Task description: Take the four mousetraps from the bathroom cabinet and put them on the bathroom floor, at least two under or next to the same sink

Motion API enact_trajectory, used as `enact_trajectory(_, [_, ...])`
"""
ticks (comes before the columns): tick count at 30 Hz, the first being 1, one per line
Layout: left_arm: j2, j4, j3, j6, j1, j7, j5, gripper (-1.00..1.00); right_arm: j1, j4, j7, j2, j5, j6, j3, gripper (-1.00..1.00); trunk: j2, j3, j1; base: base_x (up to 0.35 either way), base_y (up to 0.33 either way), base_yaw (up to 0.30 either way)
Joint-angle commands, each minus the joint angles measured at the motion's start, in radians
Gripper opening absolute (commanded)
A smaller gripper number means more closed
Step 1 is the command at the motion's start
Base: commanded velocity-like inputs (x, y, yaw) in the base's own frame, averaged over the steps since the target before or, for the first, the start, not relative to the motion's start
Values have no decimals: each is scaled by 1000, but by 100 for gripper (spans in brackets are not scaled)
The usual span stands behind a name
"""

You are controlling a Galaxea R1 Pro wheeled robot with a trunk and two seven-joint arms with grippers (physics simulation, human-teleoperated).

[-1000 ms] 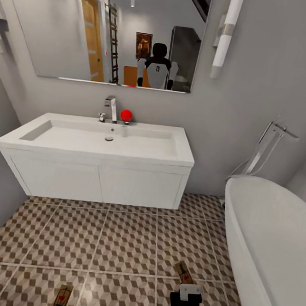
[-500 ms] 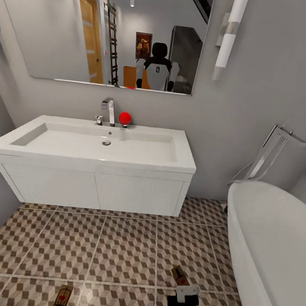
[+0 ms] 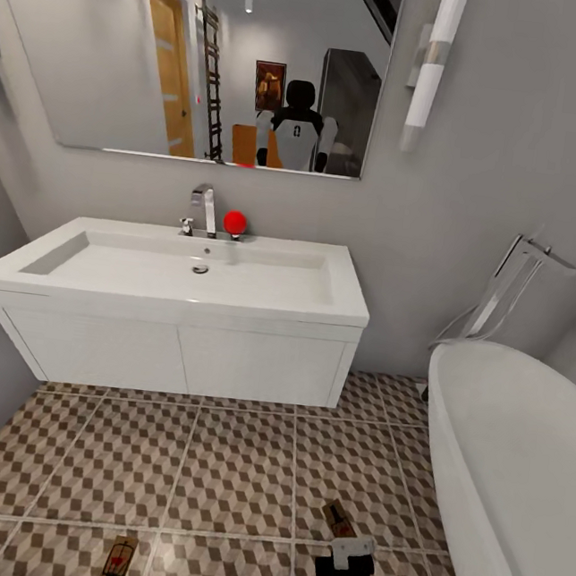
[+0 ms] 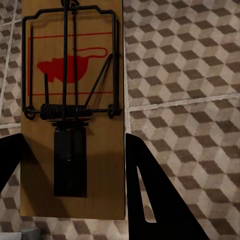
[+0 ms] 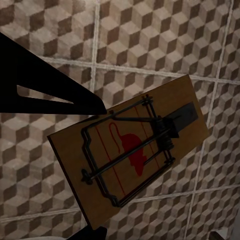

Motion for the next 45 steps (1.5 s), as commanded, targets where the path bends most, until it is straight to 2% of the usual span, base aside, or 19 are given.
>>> enact_trajectory(1, [1, 0, -8, -1, -1, 6, 5, -100, -1, 1, -5, 0, 7, 0, 2, -100, 0, -1, 0, 0, 0, 0])
enact_trajectory(10, [1, 0, -8, -1, -1, 6, 5, -100, -1, 1, -5, -1, 7, 0, 2, -100, 0, -1, 0, -17, 0, 0])
enact_trajectory(23, [1, 0, -8, -1, -1, 6, 5, -100, -1, 1, -5, -2, 7, -1, 2, -100, 0, -1, 0, -204, 0, 0])
enact_trajectory(45, [1, 0, -8, -1, -1, 6, 5, -100, -1, 1, -5, -7, 7, -12, 2, -100, 0, -1, 0, -6, 0, 0])
